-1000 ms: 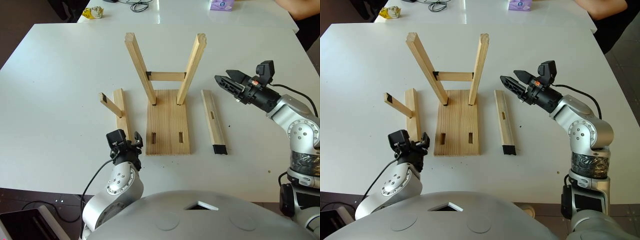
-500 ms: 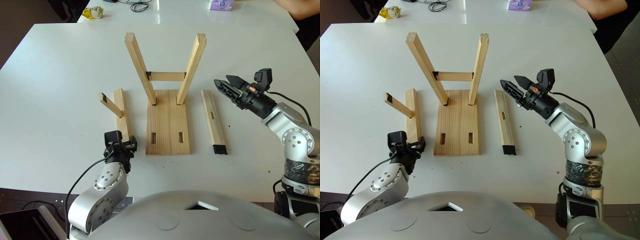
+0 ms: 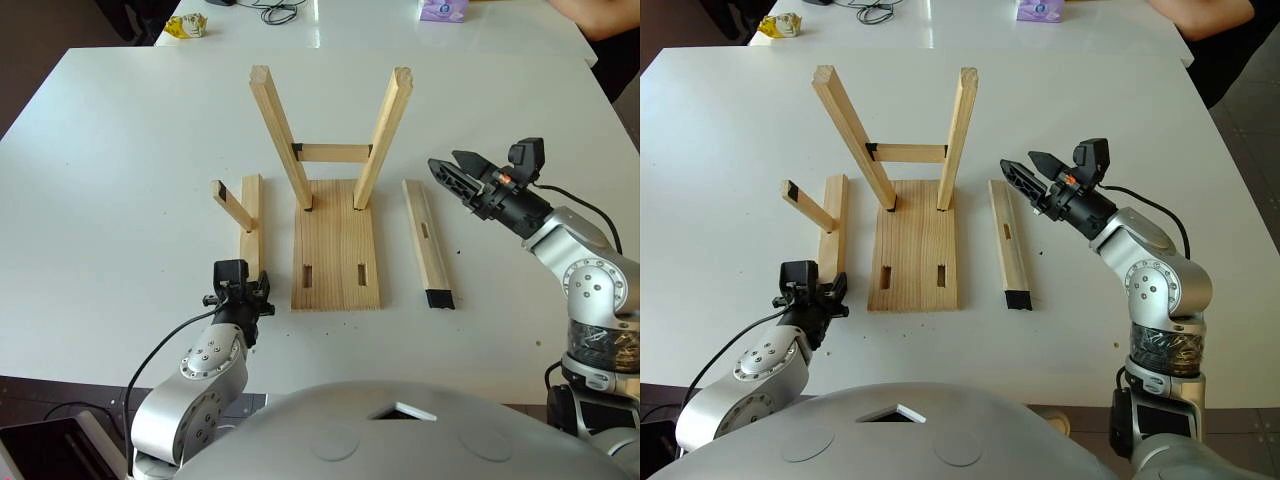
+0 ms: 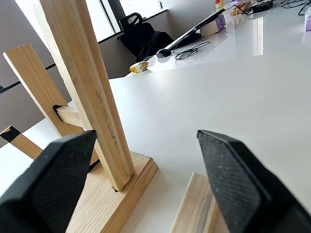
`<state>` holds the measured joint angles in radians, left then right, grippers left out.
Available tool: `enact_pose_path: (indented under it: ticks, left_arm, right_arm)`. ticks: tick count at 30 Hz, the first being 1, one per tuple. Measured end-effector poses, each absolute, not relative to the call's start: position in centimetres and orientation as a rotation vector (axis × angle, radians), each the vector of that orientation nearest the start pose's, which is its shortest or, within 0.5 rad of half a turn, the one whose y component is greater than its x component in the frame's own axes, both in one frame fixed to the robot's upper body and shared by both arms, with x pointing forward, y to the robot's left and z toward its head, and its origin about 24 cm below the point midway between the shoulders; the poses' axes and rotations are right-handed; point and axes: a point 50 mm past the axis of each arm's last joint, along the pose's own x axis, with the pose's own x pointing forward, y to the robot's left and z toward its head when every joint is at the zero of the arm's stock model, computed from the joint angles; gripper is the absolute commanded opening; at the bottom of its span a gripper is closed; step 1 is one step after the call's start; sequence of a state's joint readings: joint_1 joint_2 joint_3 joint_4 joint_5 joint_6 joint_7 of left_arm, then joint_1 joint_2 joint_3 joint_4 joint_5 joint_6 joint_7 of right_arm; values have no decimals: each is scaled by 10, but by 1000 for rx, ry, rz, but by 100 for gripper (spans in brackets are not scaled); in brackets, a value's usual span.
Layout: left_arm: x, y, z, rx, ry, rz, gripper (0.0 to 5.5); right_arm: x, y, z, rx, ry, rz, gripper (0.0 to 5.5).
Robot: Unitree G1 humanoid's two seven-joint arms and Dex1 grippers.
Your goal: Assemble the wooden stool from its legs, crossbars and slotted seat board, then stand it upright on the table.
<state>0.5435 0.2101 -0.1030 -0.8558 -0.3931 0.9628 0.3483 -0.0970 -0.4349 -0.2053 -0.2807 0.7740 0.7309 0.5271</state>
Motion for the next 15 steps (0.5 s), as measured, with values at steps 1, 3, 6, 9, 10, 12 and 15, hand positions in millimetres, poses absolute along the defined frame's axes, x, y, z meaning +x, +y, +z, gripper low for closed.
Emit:
enact_pose_path:
  ticks: [1,3,6,9,10,12,15]
  left_arm:
    - [123,159,48,-29,682,107,202]
    - [121,158,48,-35,677,120,202]
    - [117,156,48,-47,674,137,202]
    - [115,155,48,-49,667,153,202]
    - [116,155,48,-44,663,157,202]
    - [118,156,49,-39,648,152,202]
    - [124,159,51,-17,618,142,202]
  right_arm:
    - [249,-197,110,350,209,664,381]
    - [250,-197,111,350,207,673,381]
    - [253,-197,112,348,210,681,381]
    - [254,-197,115,344,205,689,381]
    - [254,-197,114,345,206,689,381]
    - [254,-197,114,345,206,689,381]
    - [254,-197,114,346,202,683,381]
